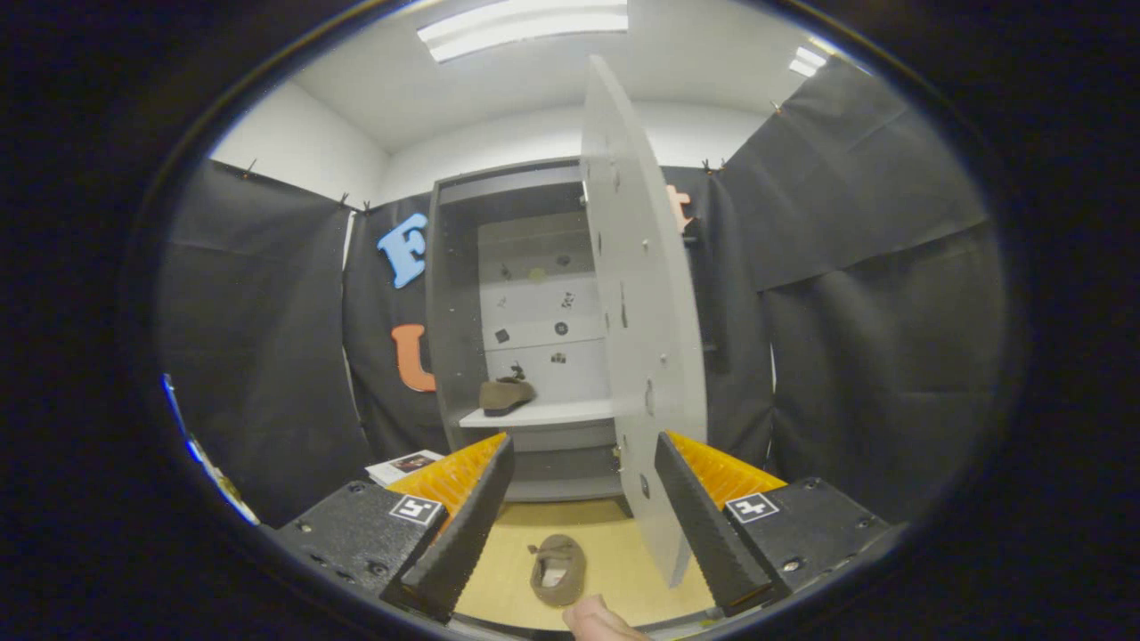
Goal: Open the shoe cabinet door, grab the shoes and put them into the shoe cabinet, then close the shoe cabinet door.
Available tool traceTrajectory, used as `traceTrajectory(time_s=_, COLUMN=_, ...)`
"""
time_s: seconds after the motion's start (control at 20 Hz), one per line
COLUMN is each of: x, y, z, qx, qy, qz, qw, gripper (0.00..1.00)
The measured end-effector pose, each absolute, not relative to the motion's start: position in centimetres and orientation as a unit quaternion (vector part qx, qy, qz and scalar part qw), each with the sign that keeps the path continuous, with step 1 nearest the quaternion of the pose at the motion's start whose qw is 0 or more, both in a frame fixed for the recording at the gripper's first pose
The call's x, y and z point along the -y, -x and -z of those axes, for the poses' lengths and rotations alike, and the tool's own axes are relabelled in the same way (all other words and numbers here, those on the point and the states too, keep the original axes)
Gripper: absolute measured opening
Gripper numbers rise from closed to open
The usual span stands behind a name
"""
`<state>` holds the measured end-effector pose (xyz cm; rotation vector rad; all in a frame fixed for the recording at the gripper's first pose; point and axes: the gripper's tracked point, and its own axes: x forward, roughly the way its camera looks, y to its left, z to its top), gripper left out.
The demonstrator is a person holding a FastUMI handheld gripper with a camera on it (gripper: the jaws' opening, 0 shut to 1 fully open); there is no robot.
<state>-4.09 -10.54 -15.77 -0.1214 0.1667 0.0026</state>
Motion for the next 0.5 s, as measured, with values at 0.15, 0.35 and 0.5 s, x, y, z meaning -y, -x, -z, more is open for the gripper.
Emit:
traceTrajectory(time_s=0.15, x=7.8, y=3.0, z=20.1, qx=-0.095, qy=0.088, qz=-0.027, qw=0.991, gripper=1.00)
traceTrajectory(time_s=0.35, x=5.1, y=-0.6, z=26.2, qx=-0.114, qy=0.122, qz=-0.047, qw=0.985, gripper=1.00)
traceTrajectory(time_s=0.5, x=5.4, y=-2.3, z=31.9, qx=-0.156, qy=0.119, qz=-0.030, qw=0.980, gripper=1.00)
